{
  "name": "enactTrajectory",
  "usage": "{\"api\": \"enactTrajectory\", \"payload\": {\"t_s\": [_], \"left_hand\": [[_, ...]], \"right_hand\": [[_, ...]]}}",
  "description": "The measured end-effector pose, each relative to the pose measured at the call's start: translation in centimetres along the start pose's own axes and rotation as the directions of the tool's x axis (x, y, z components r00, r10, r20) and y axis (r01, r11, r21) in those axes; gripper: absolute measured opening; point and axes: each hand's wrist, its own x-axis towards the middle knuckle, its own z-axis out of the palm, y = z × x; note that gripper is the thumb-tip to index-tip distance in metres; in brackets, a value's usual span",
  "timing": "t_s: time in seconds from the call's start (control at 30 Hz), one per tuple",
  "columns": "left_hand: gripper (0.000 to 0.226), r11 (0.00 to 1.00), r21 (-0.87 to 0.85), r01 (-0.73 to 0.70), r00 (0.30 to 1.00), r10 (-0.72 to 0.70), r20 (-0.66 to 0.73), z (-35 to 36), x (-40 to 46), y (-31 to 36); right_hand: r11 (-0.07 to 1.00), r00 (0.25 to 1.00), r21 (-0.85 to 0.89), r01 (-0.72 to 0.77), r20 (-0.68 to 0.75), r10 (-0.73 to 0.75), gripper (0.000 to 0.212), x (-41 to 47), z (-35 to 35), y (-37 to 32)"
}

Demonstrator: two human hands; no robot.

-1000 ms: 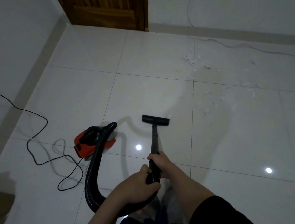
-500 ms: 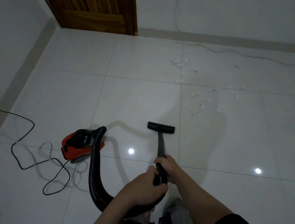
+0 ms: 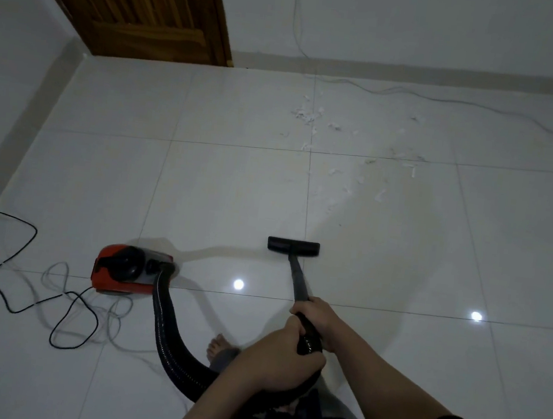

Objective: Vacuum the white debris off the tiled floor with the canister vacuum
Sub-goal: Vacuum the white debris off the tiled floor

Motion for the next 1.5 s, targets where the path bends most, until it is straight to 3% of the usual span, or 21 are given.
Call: {"api": "enactTrajectory", "payload": {"t_s": [0.27,0.6,0.8,1.13,1.5], "left_hand": [[0.042,1.0,0.002,0.031,0.999,-0.031,0.014,2.3,2.1,3.1],[0.046,0.998,-0.037,0.041,0.999,-0.042,-0.019,0.0,6.6,5.9],[0.043,0.993,-0.114,0.024,0.999,-0.027,-0.021,-3.7,10.2,8.5],[0.061,0.999,-0.005,0.036,0.999,-0.036,-0.018,-12.2,16.3,10.8],[0.055,0.998,-0.019,0.066,0.998,-0.065,0.012,-19.8,22.6,14.5]], "right_hand": [[1.0,1.0,-0.009,-0.006,-0.007,0.006,0.018,0.6,-4.4,0.1],[0.999,1.0,-0.045,0.004,-0.012,-0.004,0.026,3.6,-7.1,-4.7],[0.993,1.0,-0.116,0.027,0.001,-0.027,0.026,6.8,-8.5,-10.2],[0.998,1.0,-0.059,0.014,-0.015,-0.015,0.032,12.8,-8.9,-18.5],[1.0,0.999,-0.031,0.002,-0.037,-0.003,0.041,18.2,-11.1,-27.1]]}}
